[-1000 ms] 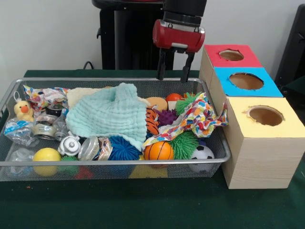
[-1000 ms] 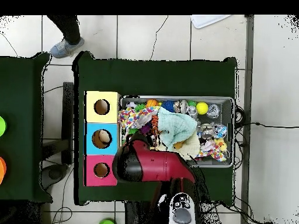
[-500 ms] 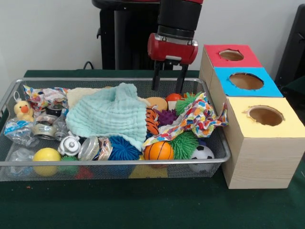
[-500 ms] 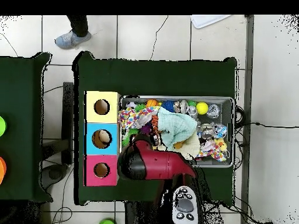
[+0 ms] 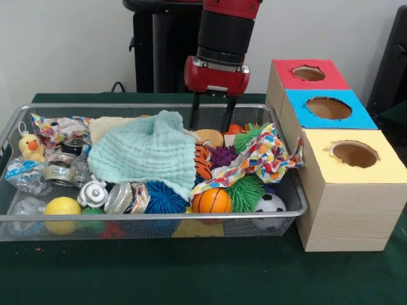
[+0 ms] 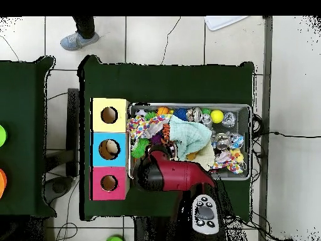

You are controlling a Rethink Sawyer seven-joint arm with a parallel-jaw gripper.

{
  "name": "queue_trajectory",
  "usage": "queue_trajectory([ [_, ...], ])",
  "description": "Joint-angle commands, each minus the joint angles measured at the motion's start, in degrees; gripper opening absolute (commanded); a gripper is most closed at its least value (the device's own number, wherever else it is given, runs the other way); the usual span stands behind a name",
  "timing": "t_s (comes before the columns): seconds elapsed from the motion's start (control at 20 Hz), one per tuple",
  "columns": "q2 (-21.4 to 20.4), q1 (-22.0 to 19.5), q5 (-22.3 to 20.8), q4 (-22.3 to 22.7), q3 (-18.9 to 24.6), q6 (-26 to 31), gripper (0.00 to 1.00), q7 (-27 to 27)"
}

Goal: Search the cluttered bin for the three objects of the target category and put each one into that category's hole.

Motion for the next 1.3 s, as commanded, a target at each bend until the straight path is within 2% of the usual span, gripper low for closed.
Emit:
queue_trajectory([
  [0.05,4.1,-1.1,-2.6,-5.9,2.6,-4.8,1.00,6.0],
  [0.5,6.5,2.4,-0.1,-7.5,-0.2,-6.1,1.00,8.2],
  [0.8,8.4,6.4,2.2,-9.5,-3.8,-5.8,1.00,9.4],
  [1.05,9.6,8.1,3.9,-10.3,-4.7,-5.8,1.00,10.8],
  [1.3,9.0,10.8,5.6,-9.9,-6.4,-4.2,1.00,11.5],
])
